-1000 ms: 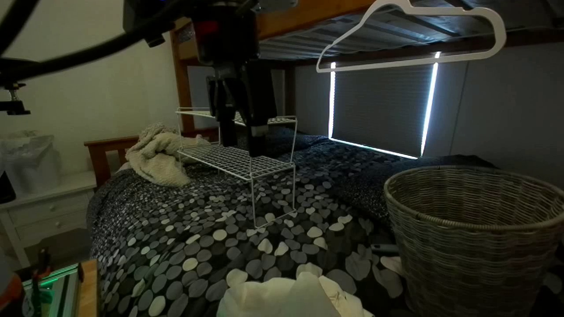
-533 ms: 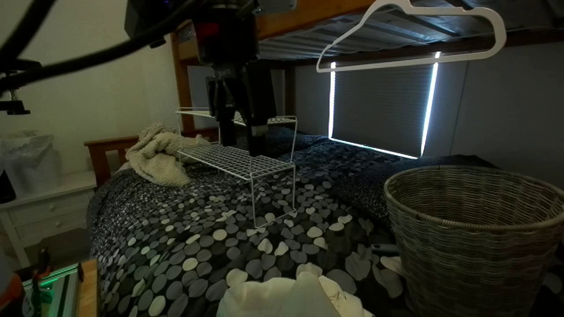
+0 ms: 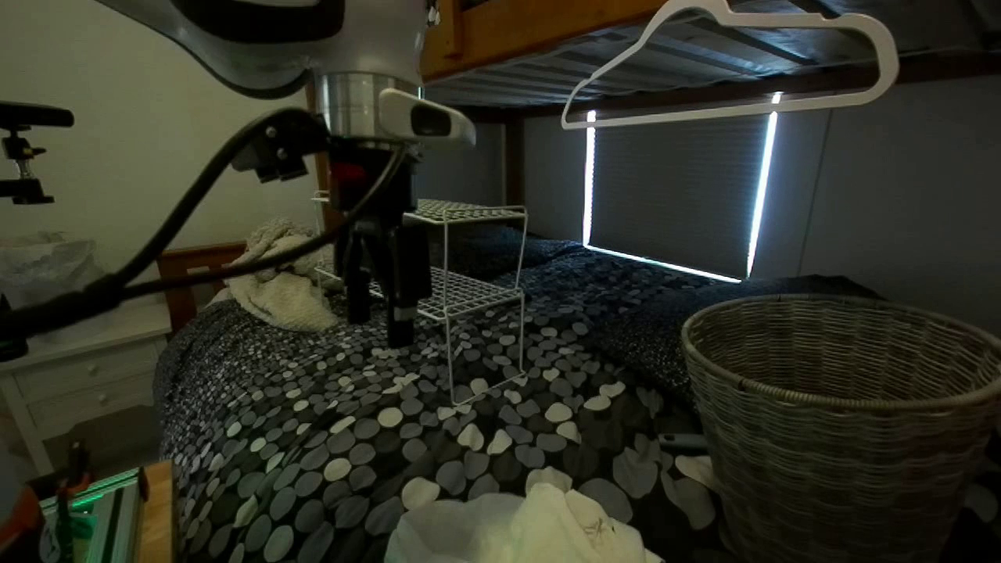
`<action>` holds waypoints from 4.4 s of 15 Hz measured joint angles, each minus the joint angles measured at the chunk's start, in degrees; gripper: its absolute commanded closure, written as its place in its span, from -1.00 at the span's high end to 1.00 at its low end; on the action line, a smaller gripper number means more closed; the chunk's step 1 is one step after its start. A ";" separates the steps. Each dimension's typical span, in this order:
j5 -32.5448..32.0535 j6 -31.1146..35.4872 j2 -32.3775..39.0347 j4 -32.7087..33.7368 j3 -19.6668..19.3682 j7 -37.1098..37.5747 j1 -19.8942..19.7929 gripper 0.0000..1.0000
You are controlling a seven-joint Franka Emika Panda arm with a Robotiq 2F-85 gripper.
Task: Unfold the white pillowcase on the right once
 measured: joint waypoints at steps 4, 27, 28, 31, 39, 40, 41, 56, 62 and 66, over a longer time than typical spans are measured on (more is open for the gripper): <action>-2.39 7.49 0.17 -8.06 1.19 3.63 -0.31 1.00; -14.85 36.27 21.44 -10.75 6.40 22.18 -4.63 1.00; -16.08 36.39 22.20 -10.75 6.72 23.81 -4.63 1.00; -20.62 36.80 24.27 -10.72 7.32 29.73 -4.63 1.00; -31.76 41.57 30.61 -9.86 6.07 43.32 -4.63 1.00; -33.22 42.52 31.48 -9.55 5.68 44.68 -4.61 0.82; -34.81 43.49 32.39 -9.19 5.45 46.17 -4.73 0.46; -45.16 46.22 39.65 -5.00 2.61 55.67 -5.07 -0.99; -51.72 45.97 35.24 -3.43 -0.23 59.86 -5.31 -0.99; -61.94 44.63 27.74 -2.52 -1.07 68.04 -5.50 -0.99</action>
